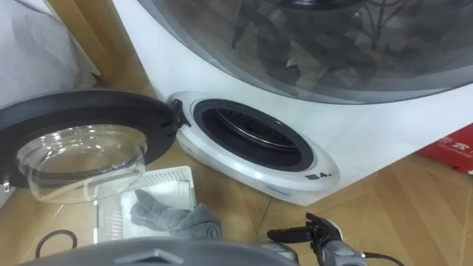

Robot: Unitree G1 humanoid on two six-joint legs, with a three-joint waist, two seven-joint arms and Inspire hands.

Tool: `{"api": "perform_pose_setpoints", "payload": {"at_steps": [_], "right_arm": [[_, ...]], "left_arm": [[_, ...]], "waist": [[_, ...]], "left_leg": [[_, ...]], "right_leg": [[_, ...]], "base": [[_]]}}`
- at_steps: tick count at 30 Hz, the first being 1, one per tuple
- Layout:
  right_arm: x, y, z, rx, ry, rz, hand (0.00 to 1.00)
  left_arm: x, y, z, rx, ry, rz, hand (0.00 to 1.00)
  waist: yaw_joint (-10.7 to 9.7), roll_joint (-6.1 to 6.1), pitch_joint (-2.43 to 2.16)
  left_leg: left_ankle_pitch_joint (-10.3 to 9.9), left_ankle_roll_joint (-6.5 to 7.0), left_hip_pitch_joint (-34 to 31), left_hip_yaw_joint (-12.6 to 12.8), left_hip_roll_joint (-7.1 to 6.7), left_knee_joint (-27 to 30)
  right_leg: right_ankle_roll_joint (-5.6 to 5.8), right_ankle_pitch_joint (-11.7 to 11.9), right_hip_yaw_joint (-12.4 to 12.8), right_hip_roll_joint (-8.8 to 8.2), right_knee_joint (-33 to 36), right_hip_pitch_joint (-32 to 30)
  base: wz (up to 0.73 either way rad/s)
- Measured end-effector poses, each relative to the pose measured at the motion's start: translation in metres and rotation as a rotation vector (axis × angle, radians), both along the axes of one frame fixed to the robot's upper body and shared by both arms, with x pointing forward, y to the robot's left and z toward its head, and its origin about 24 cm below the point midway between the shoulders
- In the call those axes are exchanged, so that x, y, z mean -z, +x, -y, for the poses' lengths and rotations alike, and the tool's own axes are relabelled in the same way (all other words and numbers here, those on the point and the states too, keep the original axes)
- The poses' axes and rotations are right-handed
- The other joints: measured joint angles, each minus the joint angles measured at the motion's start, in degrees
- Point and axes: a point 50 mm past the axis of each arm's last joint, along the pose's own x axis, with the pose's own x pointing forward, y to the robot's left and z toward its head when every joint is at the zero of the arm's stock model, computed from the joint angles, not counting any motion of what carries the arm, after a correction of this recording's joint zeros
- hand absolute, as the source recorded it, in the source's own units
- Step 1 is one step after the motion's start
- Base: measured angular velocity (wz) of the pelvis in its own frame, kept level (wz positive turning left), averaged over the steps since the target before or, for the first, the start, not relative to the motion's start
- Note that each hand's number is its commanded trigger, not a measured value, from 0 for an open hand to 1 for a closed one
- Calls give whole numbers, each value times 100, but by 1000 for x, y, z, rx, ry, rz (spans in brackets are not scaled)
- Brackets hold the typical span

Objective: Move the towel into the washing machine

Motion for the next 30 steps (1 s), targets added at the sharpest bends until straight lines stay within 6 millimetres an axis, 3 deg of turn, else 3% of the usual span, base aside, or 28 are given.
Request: {"api": "perform_pose_setpoints", "payload": {"at_steps": [9, 16, 19, 20, 23, 24, 27, 30], "right_arm": [[-1, 2, -1, -9, 8, 18, 0], [-2, 14, -3, -56, 5, 35, 0], [-5, 32, -5, -133, -7, 61, 0], [-7, 41, -6, -163, -15, 74, 0], [-11, 56, -6, -208, -27, 99, 0], [-12, 61, -8, -219, -24, 107, 0], [-16, 79, -16, -257, -20, 143, 0], [-21, 95, -19, -264, -25, 177, 0]], "left_arm": [[-1, 9, 0, 36, 14, 32, 0], [-2, 29, 1, 86, 25, 97, 0], [-7, 61, 5, 149, 47, 188, 0], [-10, 76, 7, 177, 54, 233, 0], [-20, 116, 13, 228, 51, 370, 0], [-24, 129, 17, 242, 43, 417, 0], [-31, 150, 27, 277, 24, 487, 0], [-36, 172, 50, 331, -1, 536, 0]], "waist": [[9, 4, -3], [-5, -17, -31], [-42, 20, 5], [-67, 51, 39], [-42, 102, 52], [-27, 66, 99], [-17, 14, 153], [-54, 11, 244]], "left_leg": [[0, 0, -27, 10, 2, 3], [-3, 3, -474, 4, 5, 260], [-9, 6, -916, 23, 3, 514], [-51, 24, -1138, -12, -1, 669], [-59, 41, -1535, -172, -6, 769], [-60, 45, -1673, -134, -14, 809], [-134, 121, -2058, -118, -29, 1003], [-188, 186, -2733, -71, -49, 1442]], "right_leg": [[0, 0, -7, -2, -1, -17], [-6, 6, -24, -42, 156, -405], [-11, 10, -12, -67, 469, -812], [-11, 11, 87, -82, 573, -954], [-9, 9, 177, -75, 974, -1546], [-8, 9, 164, -81, 1113, -1751], [-6, 8, -3, -120, 1272, -2152], [43, 35, -11, -180, 1584, -2808]], "base": [[0], [0], [2], [6], [6], [0], [-11], [-10]]}}
